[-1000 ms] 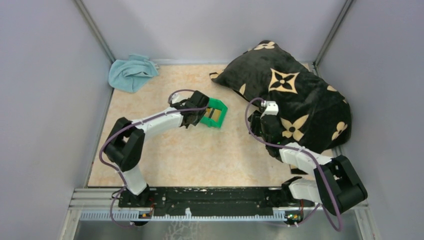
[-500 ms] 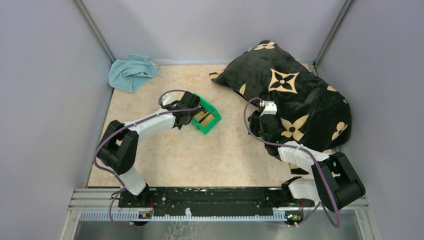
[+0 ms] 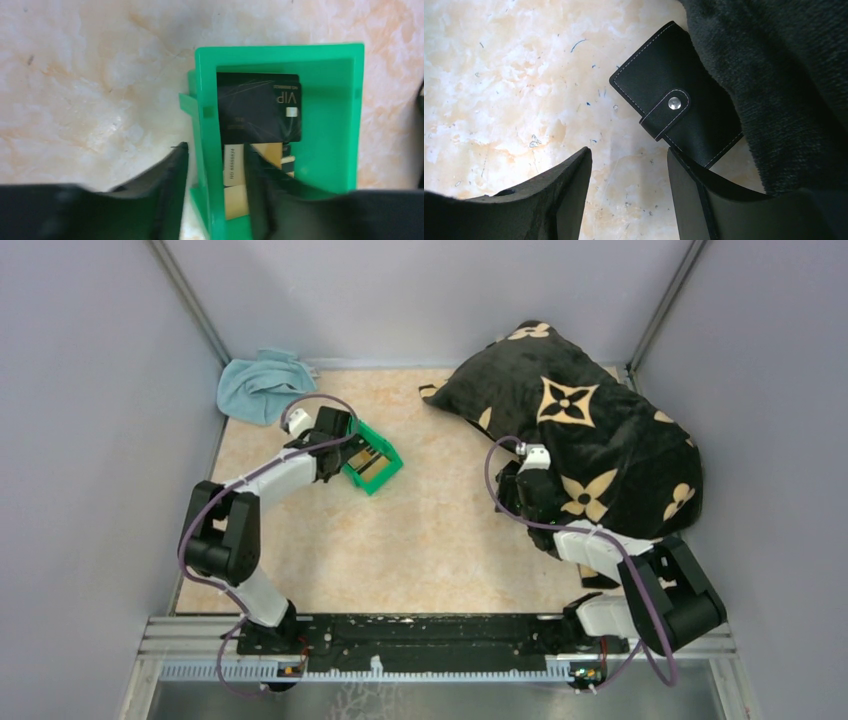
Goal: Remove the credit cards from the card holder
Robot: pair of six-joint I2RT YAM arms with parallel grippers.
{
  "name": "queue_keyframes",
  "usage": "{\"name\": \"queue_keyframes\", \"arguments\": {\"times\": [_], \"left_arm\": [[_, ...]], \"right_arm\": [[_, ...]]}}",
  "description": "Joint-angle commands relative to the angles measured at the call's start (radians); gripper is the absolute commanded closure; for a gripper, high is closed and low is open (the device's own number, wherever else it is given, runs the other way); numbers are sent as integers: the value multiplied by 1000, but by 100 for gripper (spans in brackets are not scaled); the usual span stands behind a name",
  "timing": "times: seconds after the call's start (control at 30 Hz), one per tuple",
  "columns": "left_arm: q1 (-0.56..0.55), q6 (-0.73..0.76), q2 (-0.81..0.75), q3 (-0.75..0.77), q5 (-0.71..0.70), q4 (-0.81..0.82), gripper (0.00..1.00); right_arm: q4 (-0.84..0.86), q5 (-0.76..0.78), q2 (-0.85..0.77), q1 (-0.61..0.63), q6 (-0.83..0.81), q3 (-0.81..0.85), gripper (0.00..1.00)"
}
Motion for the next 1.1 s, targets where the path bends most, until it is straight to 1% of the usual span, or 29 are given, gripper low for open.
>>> {"name": "queue_keyframes", "arguments": {"times": [0.0,0.03,0.1,0.17,0.23,0.33,0.4,0.43,0.47,0.5,0.57,0.6,0.67,0.7,0.73,0.8,0.87,0.9,0.93,1.0,1.03,1.07], "left_arm": [[20,105,31,28,61,41,32],[20,106,31,27,70,43,24],[20,115,22,20,87,49,14],[21,135,-3,-2,103,72,8],[20,148,-42,-20,107,84,6],[13,166,-119,-57,112,101,13],[-2,179,-173,-82,104,104,18],[-23,186,-205,-97,93,106,21],[-47,193,-235,-113,75,109,25],[-79,206,-269,-132,54,118,30],[-167,248,-353,-179,6,166,41],[-214,276,-391,-207,0,211,45],[-292,343,-447,-268,41,317,51],[-312,361,-462,-297,105,367,53],[-323,375,-467,-318,163,410,53],[-331,383,-444,-320,230,402,45],[-335,404,-410,-309,251,362,38],[-336,415,-398,-312,250,350,37],[-336,427,-391,-315,251,342,36],[-336,445,-390,-328,256,337,35],[-336,439,-390,-335,251,333,35],[-336,425,-390,-348,248,335,35]], "right_arm": [[41,-13,9,10,3,54,43],[41,-13,11,10,3,55,43],[43,-11,11,10,1,55,43],[45,-8,11,10,1,53,43],[46,-7,9,10,0,51,43],[53,5,-5,10,1,44,45],[59,21,-15,9,1,38,51],[59,30,-17,9,3,35,62],[60,41,-18,9,7,35,77],[59,53,-14,10,16,35,85],[62,90,-5,9,32,34,90],[66,113,-6,9,40,32,91],[106,157,-5,9,55,16,95],[104,172,6,8,61,27,95],[86,178,31,7,62,52,95],[23,190,106,7,63,124,95],[-28,224,156,7,61,189,93],[-44,246,170,7,55,210,89],[-63,265,181,8,53,232,78],[-98,283,202,7,49,268,61],[-111,287,213,8,47,283,57],[-123,296,225,7,48,294,56]]}}
